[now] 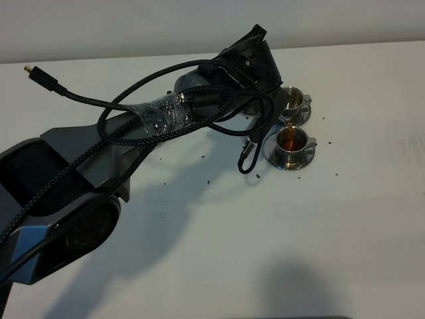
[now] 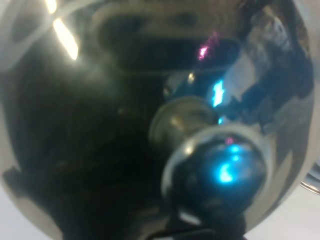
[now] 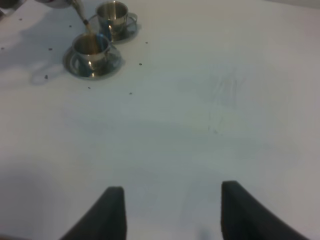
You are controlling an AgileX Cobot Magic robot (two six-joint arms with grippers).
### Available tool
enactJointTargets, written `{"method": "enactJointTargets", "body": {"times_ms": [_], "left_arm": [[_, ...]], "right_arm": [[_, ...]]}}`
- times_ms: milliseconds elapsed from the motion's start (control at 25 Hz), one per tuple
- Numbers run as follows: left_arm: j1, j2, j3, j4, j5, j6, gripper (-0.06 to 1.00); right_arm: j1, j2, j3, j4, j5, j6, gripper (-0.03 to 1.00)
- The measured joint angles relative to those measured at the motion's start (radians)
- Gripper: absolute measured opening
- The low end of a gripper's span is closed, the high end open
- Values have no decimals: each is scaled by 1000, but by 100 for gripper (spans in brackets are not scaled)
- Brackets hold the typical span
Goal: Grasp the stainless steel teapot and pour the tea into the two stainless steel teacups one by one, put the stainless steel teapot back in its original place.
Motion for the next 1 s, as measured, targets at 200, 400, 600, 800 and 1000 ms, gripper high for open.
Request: {"method": "enactJointTargets", "body": {"times_ms": [200, 400, 600, 800, 1000], "left_arm": [[0, 0, 0, 0, -3, 18, 22], [0, 0, 0, 1, -8, 28, 22], [0, 0, 0, 1, -17, 29, 22], [0, 0, 0, 3, -18, 34, 22], [0, 0, 0, 3, -19, 49, 22]], "right_arm": [[0, 0, 0, 0, 0, 0, 42], [0, 0, 0, 0, 0, 0, 42], [0, 0, 0, 0, 0, 0, 42], [0, 0, 0, 0, 0, 0, 42], [0, 0, 0, 0, 0, 0, 42]]}}
